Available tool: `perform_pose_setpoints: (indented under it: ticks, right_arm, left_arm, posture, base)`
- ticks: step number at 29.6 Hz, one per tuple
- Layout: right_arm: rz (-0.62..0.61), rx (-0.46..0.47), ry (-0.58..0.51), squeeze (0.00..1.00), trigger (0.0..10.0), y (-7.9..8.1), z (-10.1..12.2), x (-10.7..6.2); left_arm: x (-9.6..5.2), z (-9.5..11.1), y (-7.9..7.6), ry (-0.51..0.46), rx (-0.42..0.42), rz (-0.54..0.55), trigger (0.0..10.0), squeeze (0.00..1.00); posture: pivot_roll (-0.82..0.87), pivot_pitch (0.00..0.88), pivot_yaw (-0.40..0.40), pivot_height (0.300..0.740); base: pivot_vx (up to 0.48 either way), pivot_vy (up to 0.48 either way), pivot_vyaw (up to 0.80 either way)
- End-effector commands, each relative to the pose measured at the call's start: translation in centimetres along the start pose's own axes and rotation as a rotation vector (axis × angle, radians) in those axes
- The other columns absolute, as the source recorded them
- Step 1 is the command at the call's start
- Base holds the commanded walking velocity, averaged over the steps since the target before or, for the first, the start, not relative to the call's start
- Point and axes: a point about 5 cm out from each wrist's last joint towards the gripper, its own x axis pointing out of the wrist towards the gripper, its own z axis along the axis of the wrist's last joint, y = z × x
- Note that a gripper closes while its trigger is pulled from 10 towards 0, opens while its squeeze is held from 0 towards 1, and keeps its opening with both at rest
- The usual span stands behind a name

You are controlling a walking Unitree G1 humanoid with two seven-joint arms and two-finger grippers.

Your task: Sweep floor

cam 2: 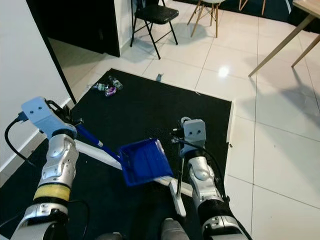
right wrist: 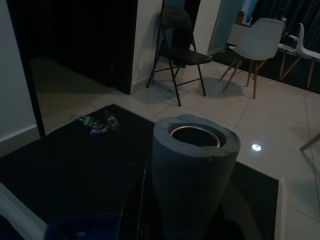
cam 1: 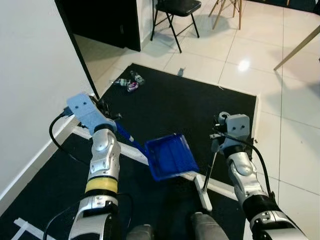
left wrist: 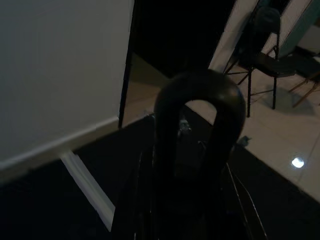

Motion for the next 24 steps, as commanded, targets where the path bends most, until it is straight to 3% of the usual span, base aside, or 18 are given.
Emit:
perform_pose_setpoints:
  ticks: [1, 5, 9, 11, 12, 14, 18, 19, 22, 24]
  right_arm:
    - [0.006, -0.007, -0.020, 0.00, 10.0, 0.1, 0.1, 0.0]
    - [0.009, -0.011, -0.024, 0.00, 10.0, 0.0, 0.2, -0.1]
    - [0.009, -0.011, -0.026, 0.00, 10.0, 0.0, 0.2, -0.2]
    - [0.007, -0.011, -0.025, 0.00, 10.0, 0.0, 0.0, -0.3]
    - [0.007, -0.011, -0.025, 0.00, 10.0, 0.0, 0.0, -0.3]
    - [0.001, -0.009, -0.023, 0.00, 10.0, 0.0, -0.1, -0.4]
    - [-0.013, -0.006, -0.021, 0.00, 10.0, -0.2, -0.3, -0.6]
    - [-0.013, -0.006, -0.021, 0.00, 10.0, -0.2, -0.3, -0.6]
    - [-0.025, -0.004, -0.022, 0.00, 10.0, -0.4, -0.2, -0.5]
    - [-0.025, -0.004, -0.022, 0.00, 10.0, -0.4, -0.2, -0.5]
  left_arm:
    - [-0.1, -1.2, 0.2, 0.022, 0.087, -0.019, 10.0, 0.00]
    - [-0.8, -3.2, 0.3, 0.069, 0.206, -0.063, 10.0, 0.00]
    - [-1.3, -4.0, 0.3, 0.091, 0.229, -0.090, 10.0, 0.00]
    - [-2.1, -5.4, 0.7, 0.155, 0.349, -0.124, 10.0, 0.00]
    - [-2.1, -5.4, 0.7, 0.155, 0.349, -0.124, 10.0, 0.00]
    - [-2.8, -6.8, 1.4, 0.244, 0.474, -0.145, 10.0, 0.00]
    - [-4.0, -8.4, 3.0, 0.359, 0.583, -0.168, 10.0, 0.00]
    - [-4.0, -8.4, 3.0, 0.359, 0.583, -0.168, 10.0, 0.00]
    - [-5.0, -8.8, 5.0, 0.439, 0.621, -0.166, 10.0, 0.00]
    - [-5.0, -8.8, 5.0, 0.439, 0.621, -0.166, 10.0, 0.00]
  posture:
    - [-0.03, 0.075, -0.056, 0.740]
    - [-0.03, 0.080, -0.055, 0.740]
    - [-0.04, 0.083, -0.052, 0.740]
    - [-0.04, 0.082, -0.038, 0.740]
    - [-0.04, 0.082, -0.038, 0.740]
    - [-0.03, 0.080, -0.027, 0.740]
    - [-0.02, 0.077, -0.007, 0.740]
    - [-0.02, 0.077, -0.007, 0.740]
    - [-0.02, 0.076, -0.001, 0.740]
    - [-0.02, 0.076, -0.001, 0.740]
  base:
    - [0.000, 0.000, 0.00]
    - [0.000, 0.000, 0.00]
    - [0.000, 0.000, 0.00]
    - [0.000, 0.000, 0.00]
    - [0.000, 0.000, 0.00]
    - [0.000, 0.000, 0.00]
    - [0.000, 0.000, 0.00]
    - [0.000, 0.000, 0.00]
    - [0.000, 0.000, 0.00]
    - [0.000, 0.000, 0.00]
